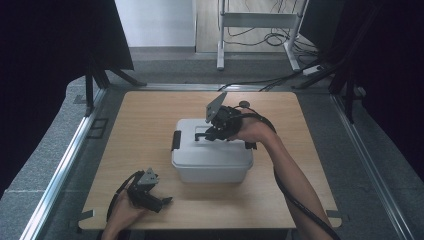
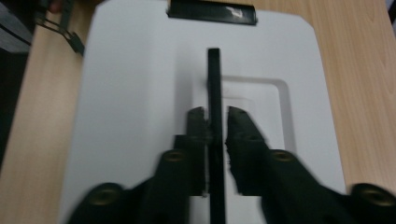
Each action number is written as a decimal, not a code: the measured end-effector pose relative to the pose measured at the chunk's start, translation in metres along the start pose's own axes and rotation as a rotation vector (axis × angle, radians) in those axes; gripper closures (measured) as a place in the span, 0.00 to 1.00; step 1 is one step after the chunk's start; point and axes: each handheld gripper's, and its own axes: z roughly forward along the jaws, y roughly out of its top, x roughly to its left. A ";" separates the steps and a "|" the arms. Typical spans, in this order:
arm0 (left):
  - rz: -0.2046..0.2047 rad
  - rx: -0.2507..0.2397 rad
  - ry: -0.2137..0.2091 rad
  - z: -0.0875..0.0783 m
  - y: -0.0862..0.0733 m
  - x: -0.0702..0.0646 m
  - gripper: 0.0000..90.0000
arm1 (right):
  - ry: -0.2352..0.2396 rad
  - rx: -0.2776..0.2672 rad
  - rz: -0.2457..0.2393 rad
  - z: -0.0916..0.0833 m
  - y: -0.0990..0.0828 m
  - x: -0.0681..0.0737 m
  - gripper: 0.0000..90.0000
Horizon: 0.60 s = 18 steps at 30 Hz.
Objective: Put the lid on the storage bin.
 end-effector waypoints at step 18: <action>-0.001 -0.001 0.001 0.000 0.000 0.000 0.00 | -0.153 -0.030 0.174 -0.037 -0.040 0.013 0.22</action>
